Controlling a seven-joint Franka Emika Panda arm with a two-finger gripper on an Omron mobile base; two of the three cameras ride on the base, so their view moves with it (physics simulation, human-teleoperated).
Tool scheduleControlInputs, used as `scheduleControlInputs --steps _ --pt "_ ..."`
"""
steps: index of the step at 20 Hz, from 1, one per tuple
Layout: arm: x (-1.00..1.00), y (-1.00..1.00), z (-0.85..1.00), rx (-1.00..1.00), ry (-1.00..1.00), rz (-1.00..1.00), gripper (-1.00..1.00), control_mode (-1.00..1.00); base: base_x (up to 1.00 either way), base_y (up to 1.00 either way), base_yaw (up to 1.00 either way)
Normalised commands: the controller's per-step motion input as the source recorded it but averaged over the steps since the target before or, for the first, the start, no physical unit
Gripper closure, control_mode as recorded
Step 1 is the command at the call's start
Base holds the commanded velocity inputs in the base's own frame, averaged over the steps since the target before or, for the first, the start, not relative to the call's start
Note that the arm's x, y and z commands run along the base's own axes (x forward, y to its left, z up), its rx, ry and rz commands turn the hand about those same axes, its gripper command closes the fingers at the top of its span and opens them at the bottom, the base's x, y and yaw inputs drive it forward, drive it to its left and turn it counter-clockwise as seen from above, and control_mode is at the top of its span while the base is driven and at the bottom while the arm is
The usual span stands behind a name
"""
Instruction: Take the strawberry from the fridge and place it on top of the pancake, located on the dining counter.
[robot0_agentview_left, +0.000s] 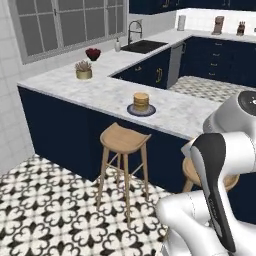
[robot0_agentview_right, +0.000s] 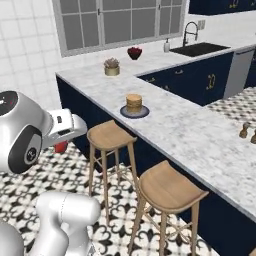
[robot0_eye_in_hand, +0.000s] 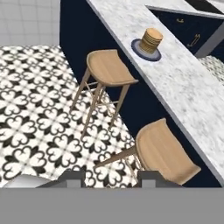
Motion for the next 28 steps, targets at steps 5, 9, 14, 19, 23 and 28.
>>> scheduleControlInputs --steps 5,9,14,19,23,28 --pt "0.00 0.00 0.00 0.00 0.00 0.00 1.00 1.00 0.19 1.00 -0.53" --pt "0.00 0.00 0.00 0.00 0.00 0.00 1.00 1.00 0.64 1.00 -0.53" --pt "0.00 0.00 0.00 0.00 0.00 0.00 1.00 1.00 0.59 0.99 -0.51" --pt "0.00 0.00 0.00 0.00 0.00 0.00 1.00 1.00 0.62 0.52 -0.47" --pt "0.00 0.00 0.00 0.00 0.00 0.00 1.00 1.00 0.59 0.40 -0.40" --pt "0.00 0.00 0.00 0.00 0.00 0.00 1.00 1.00 0.33 0.58 -0.35"
